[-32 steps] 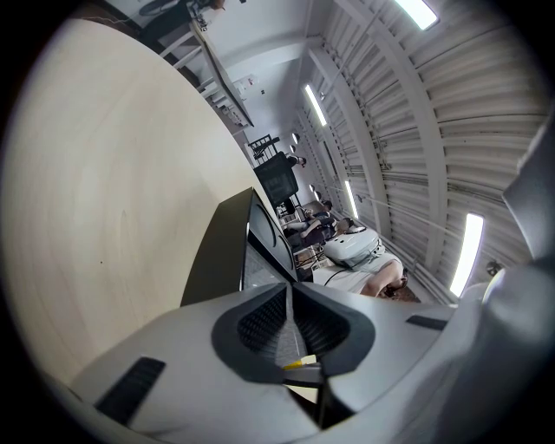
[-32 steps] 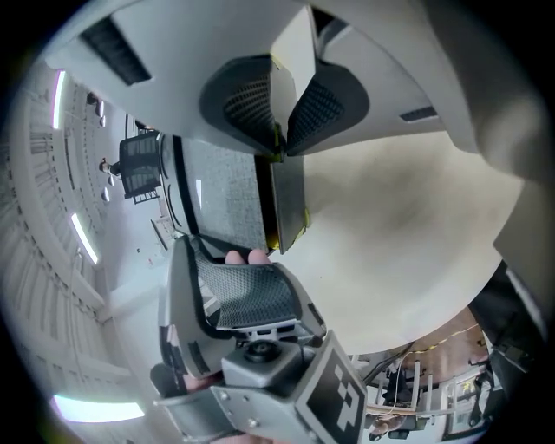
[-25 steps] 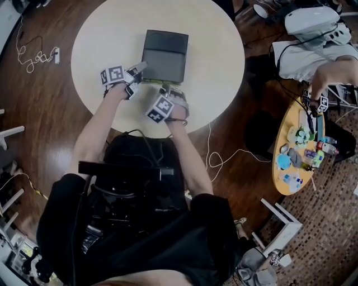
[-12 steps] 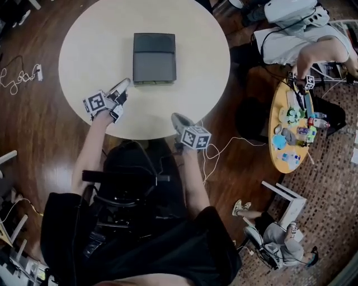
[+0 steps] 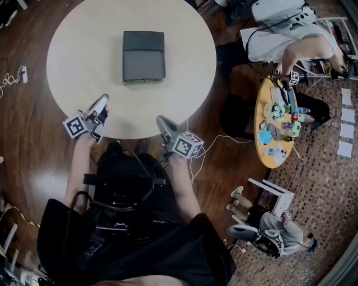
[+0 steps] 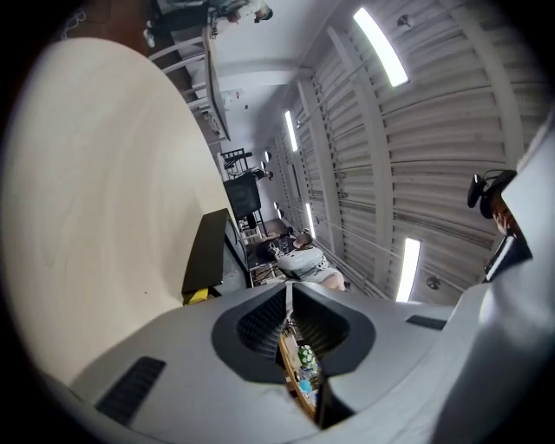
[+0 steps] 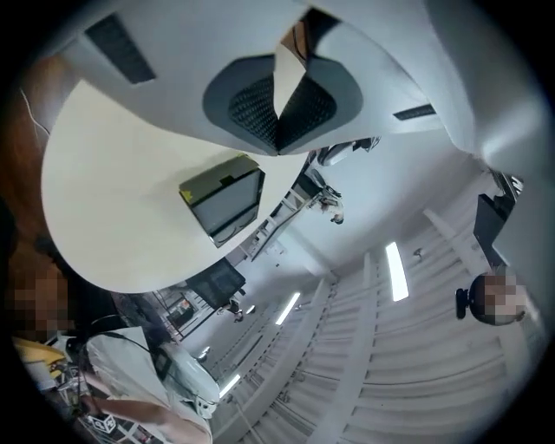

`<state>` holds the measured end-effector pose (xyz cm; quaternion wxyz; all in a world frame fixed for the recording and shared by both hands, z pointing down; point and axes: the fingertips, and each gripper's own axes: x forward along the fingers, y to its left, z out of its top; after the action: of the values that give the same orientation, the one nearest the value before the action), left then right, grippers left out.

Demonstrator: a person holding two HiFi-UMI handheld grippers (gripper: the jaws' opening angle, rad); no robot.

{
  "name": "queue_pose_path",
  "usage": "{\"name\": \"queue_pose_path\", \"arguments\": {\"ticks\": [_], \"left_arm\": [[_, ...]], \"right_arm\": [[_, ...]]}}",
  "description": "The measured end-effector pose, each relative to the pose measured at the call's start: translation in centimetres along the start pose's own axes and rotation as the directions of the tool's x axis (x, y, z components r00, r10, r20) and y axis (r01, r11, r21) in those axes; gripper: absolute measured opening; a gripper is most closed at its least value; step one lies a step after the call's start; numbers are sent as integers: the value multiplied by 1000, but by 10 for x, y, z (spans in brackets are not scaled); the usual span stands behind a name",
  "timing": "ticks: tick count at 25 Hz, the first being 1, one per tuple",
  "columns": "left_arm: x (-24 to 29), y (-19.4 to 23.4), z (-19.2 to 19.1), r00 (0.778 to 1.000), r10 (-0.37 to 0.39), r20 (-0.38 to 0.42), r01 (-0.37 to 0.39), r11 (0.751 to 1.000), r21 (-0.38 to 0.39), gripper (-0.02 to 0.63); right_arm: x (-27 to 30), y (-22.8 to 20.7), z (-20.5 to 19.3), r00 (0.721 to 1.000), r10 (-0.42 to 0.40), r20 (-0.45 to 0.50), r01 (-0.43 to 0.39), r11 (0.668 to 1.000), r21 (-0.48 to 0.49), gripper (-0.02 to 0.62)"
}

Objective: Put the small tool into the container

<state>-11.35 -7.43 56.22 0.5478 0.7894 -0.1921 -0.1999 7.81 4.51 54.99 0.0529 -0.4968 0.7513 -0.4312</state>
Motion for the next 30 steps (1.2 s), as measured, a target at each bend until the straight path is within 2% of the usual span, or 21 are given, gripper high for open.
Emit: {"name": "queue_pose_path", "arguments": {"ticks": [4,7,13,17,19,21,24,30], "left_arm": [[-7,-25,3,1000,-2,27,0,997,76,20],[-4,-48,-8,999,-4,39,0,993,114,20],[-3,-100,-86,997,-7,80,-4,991,132,20],[-25,-126,-117,994,33,103,-50,983,174,20],[-38,-138,-128,993,57,103,-76,980,186,20],[-46,-146,-141,992,82,96,-98,979,178,20],[-49,-155,-148,991,105,88,-120,975,187,20],[-26,-190,-147,999,30,40,-38,970,239,20]], "right_arm": [[4,32,36,993,111,43,-108,992,-72,-17],[-12,49,59,974,207,98,-198,976,-93,-17],[-79,32,61,916,346,200,-358,934,21,-18],[-93,34,39,878,439,191,-459,886,72,-18],[-96,43,28,846,499,186,-521,849,91,-18],[-103,45,25,834,519,186,-542,834,105,-18],[-116,43,32,835,508,211,-534,841,87,-18],[-134,49,42,811,523,261,-551,834,42,-18]]}}
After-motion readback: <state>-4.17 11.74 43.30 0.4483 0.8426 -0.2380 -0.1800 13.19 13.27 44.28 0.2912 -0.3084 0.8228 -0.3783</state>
